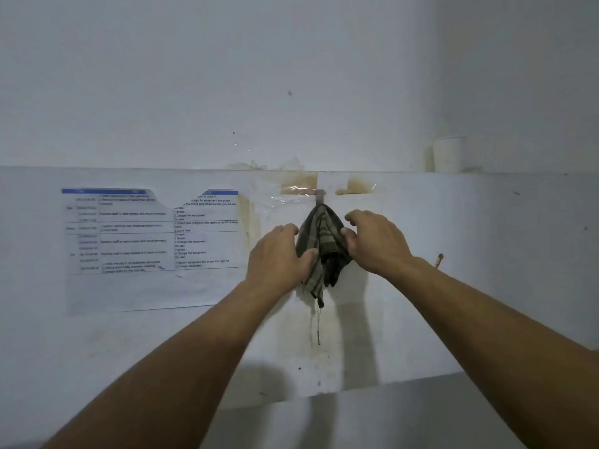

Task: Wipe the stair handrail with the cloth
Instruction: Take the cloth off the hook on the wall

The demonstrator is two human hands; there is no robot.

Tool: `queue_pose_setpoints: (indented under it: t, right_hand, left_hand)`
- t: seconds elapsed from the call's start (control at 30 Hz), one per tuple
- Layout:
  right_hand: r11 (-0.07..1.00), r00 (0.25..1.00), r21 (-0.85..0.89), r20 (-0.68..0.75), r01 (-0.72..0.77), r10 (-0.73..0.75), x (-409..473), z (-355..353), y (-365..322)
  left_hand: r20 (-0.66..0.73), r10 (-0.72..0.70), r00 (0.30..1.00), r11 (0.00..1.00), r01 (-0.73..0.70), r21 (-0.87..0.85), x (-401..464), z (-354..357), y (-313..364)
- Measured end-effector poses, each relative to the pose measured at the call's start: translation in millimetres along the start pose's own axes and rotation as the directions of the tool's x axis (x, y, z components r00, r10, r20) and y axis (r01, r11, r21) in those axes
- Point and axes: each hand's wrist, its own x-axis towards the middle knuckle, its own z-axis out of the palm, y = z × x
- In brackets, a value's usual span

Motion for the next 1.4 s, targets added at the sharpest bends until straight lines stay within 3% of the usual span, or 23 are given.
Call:
queue_pose_setpoints:
  t: [0.3, 0.43, 0.6, 0.8, 0.9, 1.03, 1.2, 1.4]
  right_hand:
    - [0.937, 0.993, 0.332, 0.059, -0.112, 0.098, 31, 26, 15]
    - [0.881, 0.993, 0.461, 0.002, -0.104, 0.116, 49, 12, 20]
    - [0.787, 0.996, 0.616, 0.035, 0.042, -0.080, 59, -2, -7]
    - [0.621, 0.936, 0.768, 0.084, 0.157, -0.341, 55, 16, -97]
    - [0.465, 0.855, 0.877, 0.143, 0.124, -0.498, 30, 26, -160]
    - [0.282, 0.695, 0.956, 0.151, 0.077, -0.703, -15, 32, -248]
    - [0.026, 0.447, 0.999, 0.007, 0.038, -0.894, -92, 12, -372]
    - [-0.177, 0.171, 0.983, -0.181, 0.041, -0.968, -226, -74, -547]
  left_hand:
    - [-0.012, -0.354, 0.935, 0.928, 0.349, -0.131, 27, 20, 5]
    - [-0.150, -0.453, 0.879, 0.866, 0.393, -0.309, 33, -7, 4]
    - [-0.187, -0.497, 0.847, 0.812, 0.378, -0.445, 24, -62, -7]
    - [-0.216, -0.592, 0.776, 0.775, 0.474, -0.418, -43, -158, -47]
    - [-0.218, -0.653, 0.725, 0.746, 0.566, -0.352, -98, -214, -67]
    - [-0.276, -0.751, 0.600, 0.660, 0.693, -0.291, -183, -291, -80]
    - [-0.446, -0.795, 0.412, 0.568, 0.764, -0.307, -304, -394, -66]
    - [-0.614, -0.753, 0.236, 0.465, 0.851, -0.244, -455, -535, -14]
